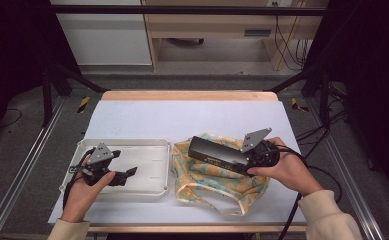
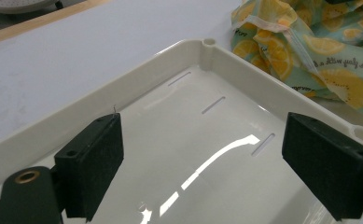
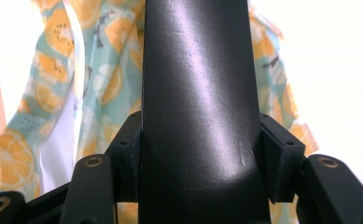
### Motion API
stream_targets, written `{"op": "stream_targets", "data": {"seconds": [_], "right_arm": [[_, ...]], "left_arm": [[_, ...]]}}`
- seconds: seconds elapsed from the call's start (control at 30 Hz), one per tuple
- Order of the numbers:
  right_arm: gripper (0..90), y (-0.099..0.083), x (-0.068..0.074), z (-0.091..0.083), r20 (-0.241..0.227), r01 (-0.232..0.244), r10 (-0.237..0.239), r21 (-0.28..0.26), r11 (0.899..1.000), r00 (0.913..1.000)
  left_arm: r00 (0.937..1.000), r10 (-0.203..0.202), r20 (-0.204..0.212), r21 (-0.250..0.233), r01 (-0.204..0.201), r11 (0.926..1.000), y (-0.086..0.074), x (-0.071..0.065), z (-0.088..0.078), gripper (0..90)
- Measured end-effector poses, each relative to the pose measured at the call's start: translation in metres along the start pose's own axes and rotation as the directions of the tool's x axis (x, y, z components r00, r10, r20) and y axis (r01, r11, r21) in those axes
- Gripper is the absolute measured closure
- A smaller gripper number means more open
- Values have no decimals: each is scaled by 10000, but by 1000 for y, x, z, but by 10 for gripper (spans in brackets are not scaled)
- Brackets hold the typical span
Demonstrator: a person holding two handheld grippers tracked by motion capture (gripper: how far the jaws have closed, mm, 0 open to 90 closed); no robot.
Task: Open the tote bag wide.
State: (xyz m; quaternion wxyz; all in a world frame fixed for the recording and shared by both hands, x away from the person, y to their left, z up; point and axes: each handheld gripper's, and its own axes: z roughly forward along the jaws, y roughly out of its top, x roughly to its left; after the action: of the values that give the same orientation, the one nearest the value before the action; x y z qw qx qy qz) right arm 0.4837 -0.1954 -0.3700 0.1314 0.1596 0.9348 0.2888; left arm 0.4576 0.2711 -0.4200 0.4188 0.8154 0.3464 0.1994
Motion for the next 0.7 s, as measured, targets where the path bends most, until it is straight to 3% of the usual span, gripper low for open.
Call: {"op": "stream_targets", "data": {"seconds": [0.3, 0.7], "right_arm": [[432, 23, -1, -5, 225, -31, 33, -98, 9999, 9997], [432, 46, 5, 0, 71, 214, -213, -121, 9997, 9997]], "left_arm": [[9998, -130, -125, -142, 128, 9998, 0, 6, -7, 129], [9994, -251, -240, -295, 244, 9993, 2, 13, -17, 129]]}}
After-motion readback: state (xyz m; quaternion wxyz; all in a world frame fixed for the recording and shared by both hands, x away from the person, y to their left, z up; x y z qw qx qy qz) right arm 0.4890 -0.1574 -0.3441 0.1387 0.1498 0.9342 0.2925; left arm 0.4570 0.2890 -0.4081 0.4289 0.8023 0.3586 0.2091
